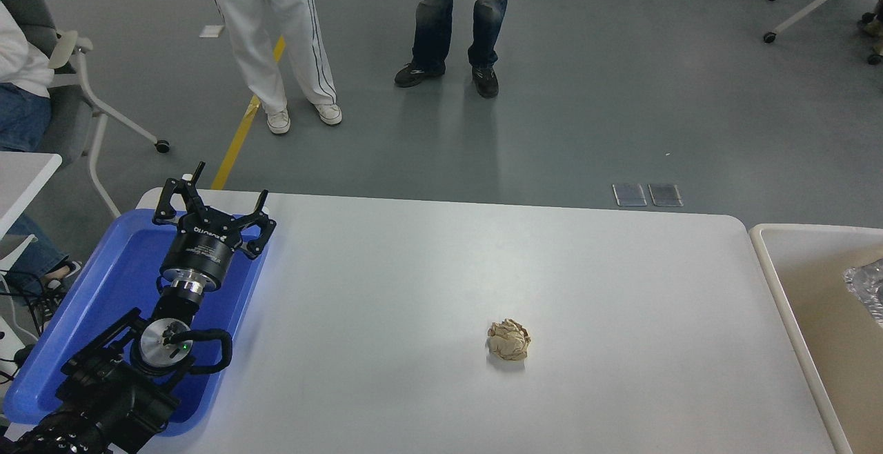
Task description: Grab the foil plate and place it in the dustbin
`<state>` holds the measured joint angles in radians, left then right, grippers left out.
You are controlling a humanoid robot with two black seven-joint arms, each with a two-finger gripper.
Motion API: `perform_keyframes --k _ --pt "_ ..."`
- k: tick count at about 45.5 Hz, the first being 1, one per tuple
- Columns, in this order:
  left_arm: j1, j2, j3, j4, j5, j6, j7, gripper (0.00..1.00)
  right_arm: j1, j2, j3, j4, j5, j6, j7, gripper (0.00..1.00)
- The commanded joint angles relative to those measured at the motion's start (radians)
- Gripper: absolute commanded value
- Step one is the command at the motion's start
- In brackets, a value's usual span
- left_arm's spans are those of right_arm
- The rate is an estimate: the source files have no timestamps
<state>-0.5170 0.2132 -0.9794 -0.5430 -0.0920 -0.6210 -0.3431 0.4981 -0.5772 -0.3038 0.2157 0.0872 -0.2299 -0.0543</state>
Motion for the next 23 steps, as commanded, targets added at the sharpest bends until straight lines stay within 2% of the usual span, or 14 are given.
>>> perform_keyframes --k 1,2,5,9,10,23 --pt "0.002 0.000 0.001 0.000 0.000 0.000 -0.001 1.00 -0.010 0.013 0.008 -0.004 -0.014 -0.019 -0.007 0.37" --pt "0.000 0.000 -0.001 0.000 0.000 0.000 -0.001 1.00 -0.010 0.011 0.006 -0.004 -0.014 -0.022 -0.007 0.46" --pt "0.000 0.000 -0.001 0.000 0.000 0.000 -0.001 1.00 -0.010 0.011 0.006 -0.004 -0.015 -0.035 -0.006 0.58" --pt "0.000 0.002 0.001 0.000 0.000 0.000 -0.001 1.00 -0.007 0.010 0.011 -0.004 -0.014 -0.052 -0.004 0.95" --pt "0.000 0.000 -0.001 0.000 0.000 0.000 -0.001 1.00 -0.004 0.008 0.011 -0.004 -0.014 -0.052 -0.004 0.99" --pt "0.000 0.000 0.001 0.000 0.000 0.000 -0.001 1.00 0.004 0.004 0.011 -0.004 -0.014 -0.052 -0.004 0.99"
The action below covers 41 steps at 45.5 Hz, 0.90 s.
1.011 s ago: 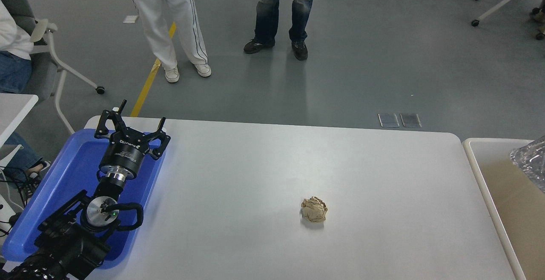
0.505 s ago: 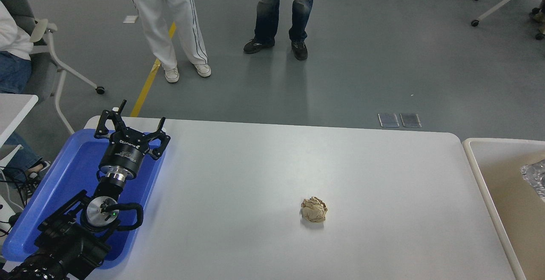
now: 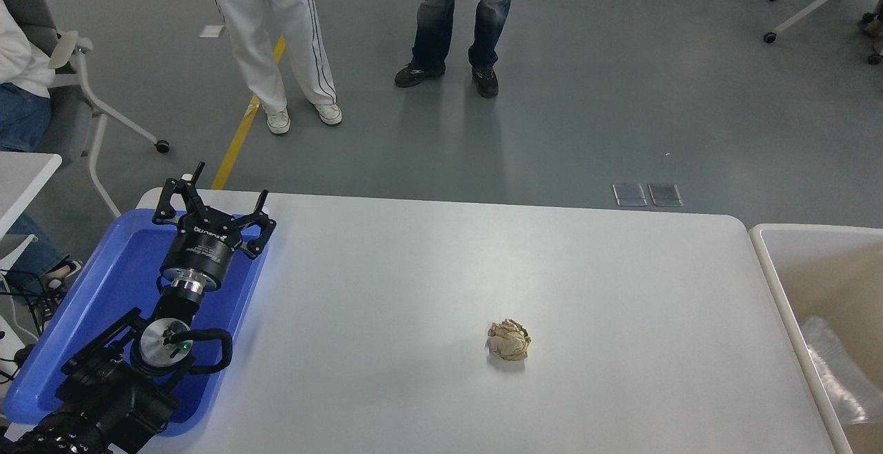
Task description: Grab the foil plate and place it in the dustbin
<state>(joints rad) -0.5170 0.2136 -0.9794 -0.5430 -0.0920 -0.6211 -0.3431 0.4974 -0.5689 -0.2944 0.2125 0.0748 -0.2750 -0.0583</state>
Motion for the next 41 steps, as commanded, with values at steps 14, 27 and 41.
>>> perform_keyframes --k 14,27,41 --pt "0.002 0.000 0.001 0.000 0.000 0.001 0.001 1.00 0.019 -0.019 -0.003 0.010 -0.004 0.004 0.000 1.00" --pt "0.002 0.000 0.001 0.000 0.000 0.000 0.001 1.00 0.110 -0.230 -0.011 0.349 -0.157 0.011 0.000 1.00" --pt "0.000 0.000 0.001 0.000 0.000 0.001 0.001 1.00 0.236 -0.373 -0.083 0.680 -0.222 0.059 0.000 1.00"
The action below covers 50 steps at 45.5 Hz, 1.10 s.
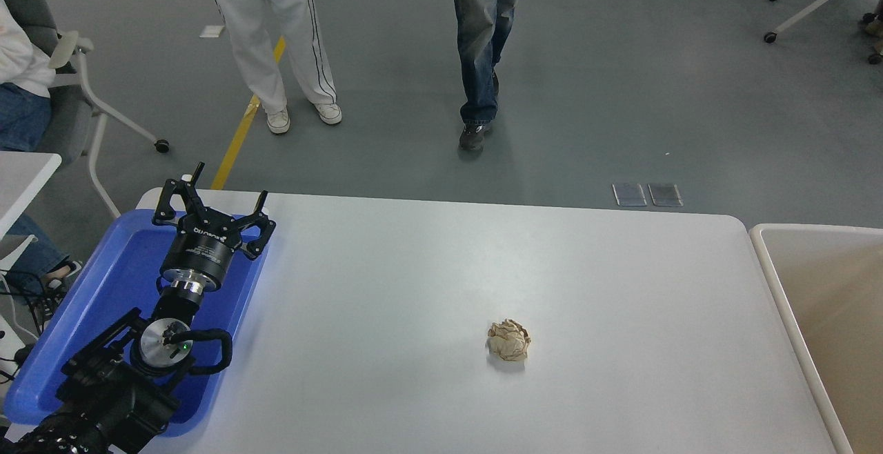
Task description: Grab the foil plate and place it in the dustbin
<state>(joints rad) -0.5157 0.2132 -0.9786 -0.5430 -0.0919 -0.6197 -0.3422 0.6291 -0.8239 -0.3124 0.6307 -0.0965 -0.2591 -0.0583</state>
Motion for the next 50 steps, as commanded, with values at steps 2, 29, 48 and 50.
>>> perform_keyframes --k 2,29,48,50 --pt "0.000 0.000 0.000 0.000 0.000 0.000 -0.001 1.00 0.153 -0.136 -0.112 0.308 -0.052 0.070 0.000 1.00" --pt "-0.001 0.000 -0.002 0.000 0.000 -0.002 -0.001 1.00 0.731 -0.109 -0.724 0.412 -0.049 0.696 0.000 1.00" --pt "-0.001 0.000 -0.002 0.000 0.000 0.000 0.000 1.00 1.087 0.006 -0.994 0.510 -0.069 1.044 0.000 1.00" --pt "-0.001 0.000 0.000 0.000 0.000 0.000 0.000 1.00 1.116 0.014 -1.007 0.530 -0.072 1.044 0.000 1.00"
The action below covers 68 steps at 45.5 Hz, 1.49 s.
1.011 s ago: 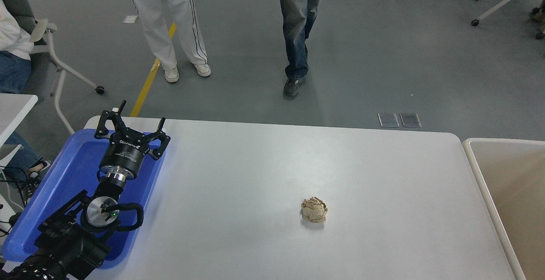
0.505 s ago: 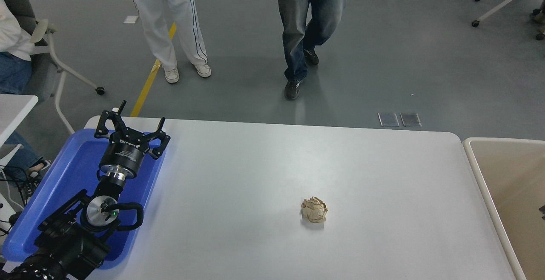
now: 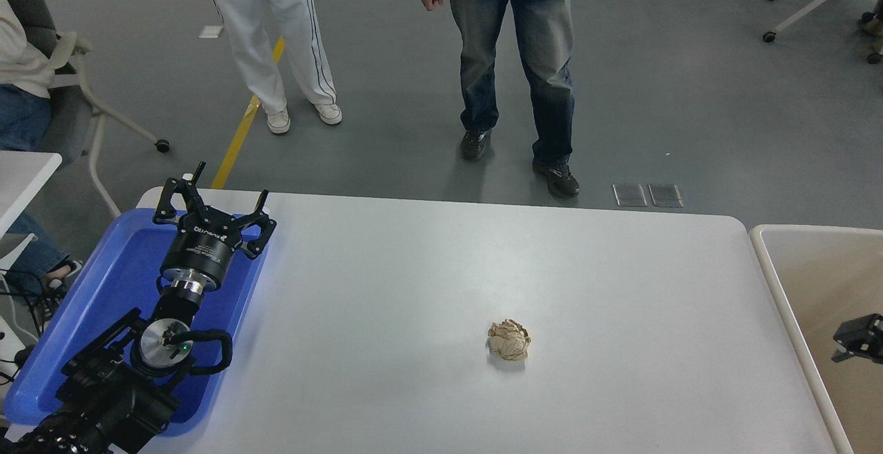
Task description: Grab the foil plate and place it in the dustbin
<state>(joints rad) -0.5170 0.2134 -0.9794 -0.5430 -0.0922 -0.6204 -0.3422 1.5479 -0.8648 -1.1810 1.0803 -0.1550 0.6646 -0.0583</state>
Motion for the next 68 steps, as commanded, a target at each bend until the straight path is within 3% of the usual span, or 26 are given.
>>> perform_keyframes --k 1,12,17,34,51,68 --pt "0.000 0.000 0.001 0.000 0.000 0.001 0.000 1.00 0.208 0.056 -0.140 0.090 -0.018 0.121 0.000 1.00" --pt "0.000 0.000 0.001 0.000 0.000 0.001 0.000 1.00 0.414 0.139 -0.138 0.156 -0.184 0.121 0.000 1.00" --pt "0.002 0.000 0.001 0.000 0.000 0.001 0.000 1.00 0.480 0.242 -0.134 0.162 -0.190 0.121 0.000 1.00" --pt "0.002 0.000 0.001 0.000 0.002 0.001 0.000 1.00 0.616 0.411 -0.031 0.242 -0.186 0.121 0.003 1.00" --pt "0.002 0.000 0.001 0.000 0.000 0.001 0.000 1.00 0.712 0.448 -0.003 0.294 -0.104 0.121 0.003 1.00" --pt "0.000 0.001 0.001 0.000 0.000 -0.001 0.000 1.00 0.681 0.467 -0.066 0.293 -0.101 0.121 0.003 1.00"
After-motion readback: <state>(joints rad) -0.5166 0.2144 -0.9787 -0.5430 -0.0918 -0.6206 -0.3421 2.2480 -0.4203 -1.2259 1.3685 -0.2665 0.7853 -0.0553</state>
